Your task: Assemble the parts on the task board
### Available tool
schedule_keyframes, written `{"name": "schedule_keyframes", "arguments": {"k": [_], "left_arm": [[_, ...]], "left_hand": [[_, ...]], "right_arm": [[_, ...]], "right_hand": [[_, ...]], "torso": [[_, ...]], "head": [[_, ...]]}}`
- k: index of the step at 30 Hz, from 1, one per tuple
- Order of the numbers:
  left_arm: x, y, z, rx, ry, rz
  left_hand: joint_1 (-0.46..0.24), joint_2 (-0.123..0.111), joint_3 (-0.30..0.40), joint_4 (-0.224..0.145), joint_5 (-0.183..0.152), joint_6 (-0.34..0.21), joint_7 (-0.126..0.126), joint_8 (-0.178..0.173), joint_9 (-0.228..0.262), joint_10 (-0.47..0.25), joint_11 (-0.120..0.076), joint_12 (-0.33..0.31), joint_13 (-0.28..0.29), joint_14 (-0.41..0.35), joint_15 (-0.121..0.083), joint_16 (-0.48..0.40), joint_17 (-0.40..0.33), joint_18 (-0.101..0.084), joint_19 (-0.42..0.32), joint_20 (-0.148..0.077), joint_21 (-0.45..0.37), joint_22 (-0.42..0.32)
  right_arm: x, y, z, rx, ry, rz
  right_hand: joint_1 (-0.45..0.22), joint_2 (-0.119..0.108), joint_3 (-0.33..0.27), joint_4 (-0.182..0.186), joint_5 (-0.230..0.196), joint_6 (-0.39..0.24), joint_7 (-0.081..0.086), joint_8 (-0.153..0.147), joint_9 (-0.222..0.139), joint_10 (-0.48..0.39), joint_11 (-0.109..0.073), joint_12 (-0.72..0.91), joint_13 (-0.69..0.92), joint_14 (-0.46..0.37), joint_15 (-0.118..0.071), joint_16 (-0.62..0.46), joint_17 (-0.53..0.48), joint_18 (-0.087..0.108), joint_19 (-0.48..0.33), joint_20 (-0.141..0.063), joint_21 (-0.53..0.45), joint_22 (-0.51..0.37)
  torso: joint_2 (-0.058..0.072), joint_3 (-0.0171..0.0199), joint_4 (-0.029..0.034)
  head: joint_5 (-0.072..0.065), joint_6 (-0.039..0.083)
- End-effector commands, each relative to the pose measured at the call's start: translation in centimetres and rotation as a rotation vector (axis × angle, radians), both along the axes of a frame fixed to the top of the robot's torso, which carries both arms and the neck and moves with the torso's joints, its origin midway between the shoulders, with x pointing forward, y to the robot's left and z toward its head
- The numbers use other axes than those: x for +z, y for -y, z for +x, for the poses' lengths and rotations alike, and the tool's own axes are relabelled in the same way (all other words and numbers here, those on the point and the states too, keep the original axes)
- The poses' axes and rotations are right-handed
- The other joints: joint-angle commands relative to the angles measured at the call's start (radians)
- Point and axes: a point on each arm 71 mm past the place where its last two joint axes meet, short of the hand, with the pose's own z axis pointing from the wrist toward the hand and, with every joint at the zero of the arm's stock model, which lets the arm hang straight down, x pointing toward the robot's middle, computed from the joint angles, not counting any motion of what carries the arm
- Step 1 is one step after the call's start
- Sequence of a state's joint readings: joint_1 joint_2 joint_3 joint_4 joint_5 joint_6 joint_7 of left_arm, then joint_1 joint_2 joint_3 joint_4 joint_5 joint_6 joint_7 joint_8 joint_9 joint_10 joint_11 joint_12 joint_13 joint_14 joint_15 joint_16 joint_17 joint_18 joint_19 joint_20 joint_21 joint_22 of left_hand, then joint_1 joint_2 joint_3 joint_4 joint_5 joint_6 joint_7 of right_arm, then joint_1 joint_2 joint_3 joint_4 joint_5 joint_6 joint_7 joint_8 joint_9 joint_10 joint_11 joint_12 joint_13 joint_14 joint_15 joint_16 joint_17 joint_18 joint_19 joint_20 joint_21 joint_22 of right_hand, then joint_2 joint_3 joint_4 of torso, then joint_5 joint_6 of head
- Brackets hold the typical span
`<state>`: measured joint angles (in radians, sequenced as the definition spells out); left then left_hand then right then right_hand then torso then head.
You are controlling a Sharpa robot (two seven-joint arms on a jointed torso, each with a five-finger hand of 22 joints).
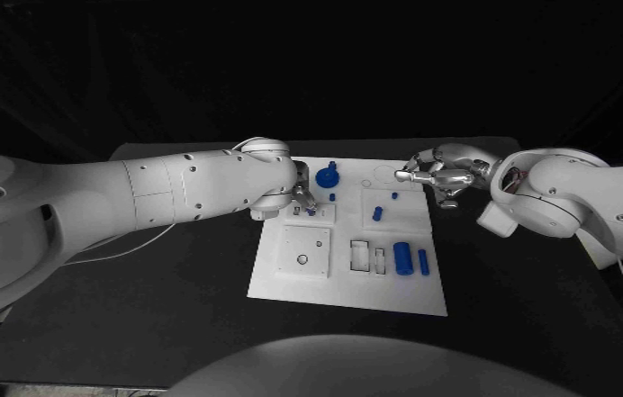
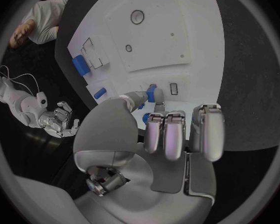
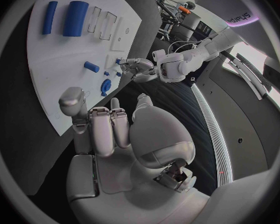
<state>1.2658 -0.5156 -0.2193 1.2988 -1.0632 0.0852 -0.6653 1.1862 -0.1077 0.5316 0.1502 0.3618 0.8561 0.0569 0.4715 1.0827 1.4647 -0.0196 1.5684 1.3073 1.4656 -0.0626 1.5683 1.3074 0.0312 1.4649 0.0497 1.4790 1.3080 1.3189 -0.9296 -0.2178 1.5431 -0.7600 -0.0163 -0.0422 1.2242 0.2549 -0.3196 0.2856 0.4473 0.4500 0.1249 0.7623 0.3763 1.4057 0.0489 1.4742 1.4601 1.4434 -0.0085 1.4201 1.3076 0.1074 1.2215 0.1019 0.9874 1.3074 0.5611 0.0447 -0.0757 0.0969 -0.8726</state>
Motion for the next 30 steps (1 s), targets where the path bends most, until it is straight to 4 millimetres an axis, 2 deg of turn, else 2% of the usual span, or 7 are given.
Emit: {"name": "schedule_keyframes", "arguments": {"k": [1, 30], "left_arm": [[-0.18, 0.19, -0.14, -0.011, -0.018, 0.003], [-0.77, 0.34, -0.36, -0.016, -0.038, 0.006]], "left_hand": [[-0.003, 0.011, 0.014, -0.006, 0.004, 0.002, -0.012, -0.002, 0.000, 0.106, -0.003, 0.002, 0.263, 0.105, -0.006, 0.002, 0.263, 0.009, -0.003, -0.006, -0.007, 0.127], [-0.004, 0.013, 0.015, -0.008, 0.002, 0.001, -0.011, -0.005, -0.002, 0.106, -0.002, 0.002, 0.263, 0.105, -0.005, 0.002, 0.263, 0.010, -0.006, -0.005, -0.009, 0.125]], "right_arm": [[-0.10, -0.08, -0.11, 0.014, -0.011, -0.001], [-0.16, 0.05, -0.07, 0.007, -0.017, -0.001]], "right_hand": [[0.011, 0.002, 0.003, 0.000, -0.004, -0.004, 0.002, -0.007, -0.001, -0.001, -0.007, -0.003, -0.049, -0.007, -0.001, -0.003, 0.101, 0.013, -0.007, 0.002, -0.005, 0.101], [0.012, 0.002, 0.004, 0.000, -0.004, -0.004, 0.003, -0.007, -0.001, -0.002, -0.006, -0.004, -0.050, -0.008, -0.001, -0.004, 0.100, 0.014, -0.008, 0.002, -0.008, 0.100]], "torso": [[0.001, -0.0003, -0.0006], [0.000, 0.0001, 0.0003]], "head": [[-0.001, 0.000], [-0.001, 0.000]]}}
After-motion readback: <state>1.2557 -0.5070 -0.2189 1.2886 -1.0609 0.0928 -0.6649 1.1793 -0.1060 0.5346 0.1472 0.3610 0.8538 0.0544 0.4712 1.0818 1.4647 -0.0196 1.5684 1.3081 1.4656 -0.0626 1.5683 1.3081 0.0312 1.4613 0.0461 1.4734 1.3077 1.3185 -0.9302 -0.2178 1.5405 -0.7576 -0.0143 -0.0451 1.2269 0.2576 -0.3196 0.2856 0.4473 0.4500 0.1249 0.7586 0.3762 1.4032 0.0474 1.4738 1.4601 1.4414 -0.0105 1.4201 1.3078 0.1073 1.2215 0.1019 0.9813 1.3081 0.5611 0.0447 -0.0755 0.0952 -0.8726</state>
